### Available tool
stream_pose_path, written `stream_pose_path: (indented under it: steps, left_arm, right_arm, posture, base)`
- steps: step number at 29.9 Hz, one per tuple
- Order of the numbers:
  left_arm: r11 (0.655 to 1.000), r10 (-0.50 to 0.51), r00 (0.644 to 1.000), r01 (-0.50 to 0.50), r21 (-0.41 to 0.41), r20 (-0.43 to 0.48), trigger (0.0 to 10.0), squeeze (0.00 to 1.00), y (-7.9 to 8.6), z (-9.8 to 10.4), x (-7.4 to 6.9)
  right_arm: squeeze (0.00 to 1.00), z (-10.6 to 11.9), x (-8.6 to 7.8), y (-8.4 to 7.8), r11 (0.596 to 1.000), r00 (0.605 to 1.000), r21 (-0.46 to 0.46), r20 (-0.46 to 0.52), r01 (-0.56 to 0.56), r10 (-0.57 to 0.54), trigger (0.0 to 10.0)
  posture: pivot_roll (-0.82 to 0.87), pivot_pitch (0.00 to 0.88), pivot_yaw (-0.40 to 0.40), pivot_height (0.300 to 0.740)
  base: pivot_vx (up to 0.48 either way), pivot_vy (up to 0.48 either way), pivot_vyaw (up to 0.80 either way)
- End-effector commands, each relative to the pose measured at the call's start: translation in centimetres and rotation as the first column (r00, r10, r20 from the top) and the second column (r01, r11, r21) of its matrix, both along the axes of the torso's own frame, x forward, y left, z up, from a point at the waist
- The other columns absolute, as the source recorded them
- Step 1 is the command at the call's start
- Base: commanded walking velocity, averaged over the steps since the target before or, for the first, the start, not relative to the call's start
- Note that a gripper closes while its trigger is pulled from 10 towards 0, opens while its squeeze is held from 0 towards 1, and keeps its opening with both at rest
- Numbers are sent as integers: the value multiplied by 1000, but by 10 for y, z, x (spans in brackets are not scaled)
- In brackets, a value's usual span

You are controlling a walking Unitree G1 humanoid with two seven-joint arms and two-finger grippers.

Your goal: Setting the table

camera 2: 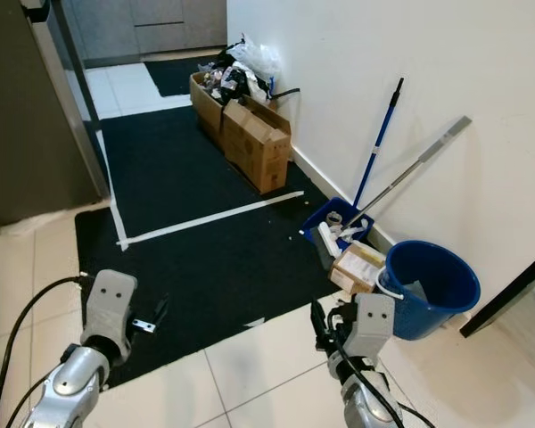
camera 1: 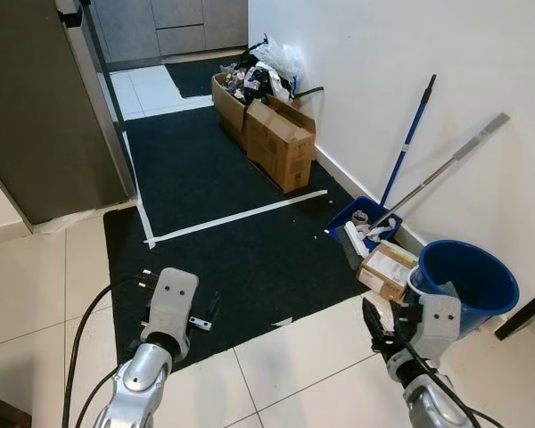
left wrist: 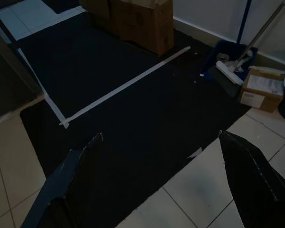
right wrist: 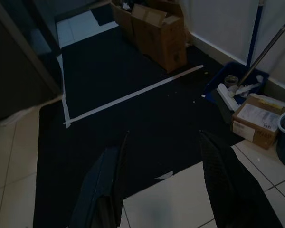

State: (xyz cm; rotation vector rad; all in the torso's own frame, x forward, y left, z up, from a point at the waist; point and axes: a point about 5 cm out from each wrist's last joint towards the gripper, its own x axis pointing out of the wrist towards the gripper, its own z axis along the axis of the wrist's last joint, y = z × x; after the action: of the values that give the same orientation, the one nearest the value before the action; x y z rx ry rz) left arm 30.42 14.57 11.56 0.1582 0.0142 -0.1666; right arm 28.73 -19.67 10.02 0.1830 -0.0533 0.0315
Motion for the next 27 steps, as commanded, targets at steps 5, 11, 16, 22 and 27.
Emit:
stream_pose_path:
  steps: [5,11,16,22,27]
  left_arm:
    - [1000,-6,999,6,17,-34,10000,0,-1,-6,-2]
    - [1000,-13,999,14,21,-40,10000,0,-3,-6,0]
    - [1000,-16,999,17,22,-40,10000,0,-4,-6,0]
    - [999,-20,999,21,28,-36,10000,0,-2,-4,1]
    - [999,-20,999,21,35,-33,10000,0,-1,-3,3]
  right_arm:
    - [0,-3,-2,-2,999,999,30,-21,29,-28,10000]
    - [0,-4,-3,-5,999,999,25,-33,40,-39,10000]
    - [0,0,-2,-11,995,997,59,-15,77,-76,10000]
    - [0,30,6,-21,962,983,233,86,139,-163,10000]
    - [0,67,15,-11,918,969,393,205,50,-141,10000]
  posture:
    - [8,86,88,740]
    - [5,78,90,740]
    - [5,73,92,740]
    - [12,67,103,740]
    - [14,65,108,740]
  base:
    - [0,0,0]
    - [0,0,0]
    - [0,0,158]
    - [0,0,790]
    - [0,0,781]
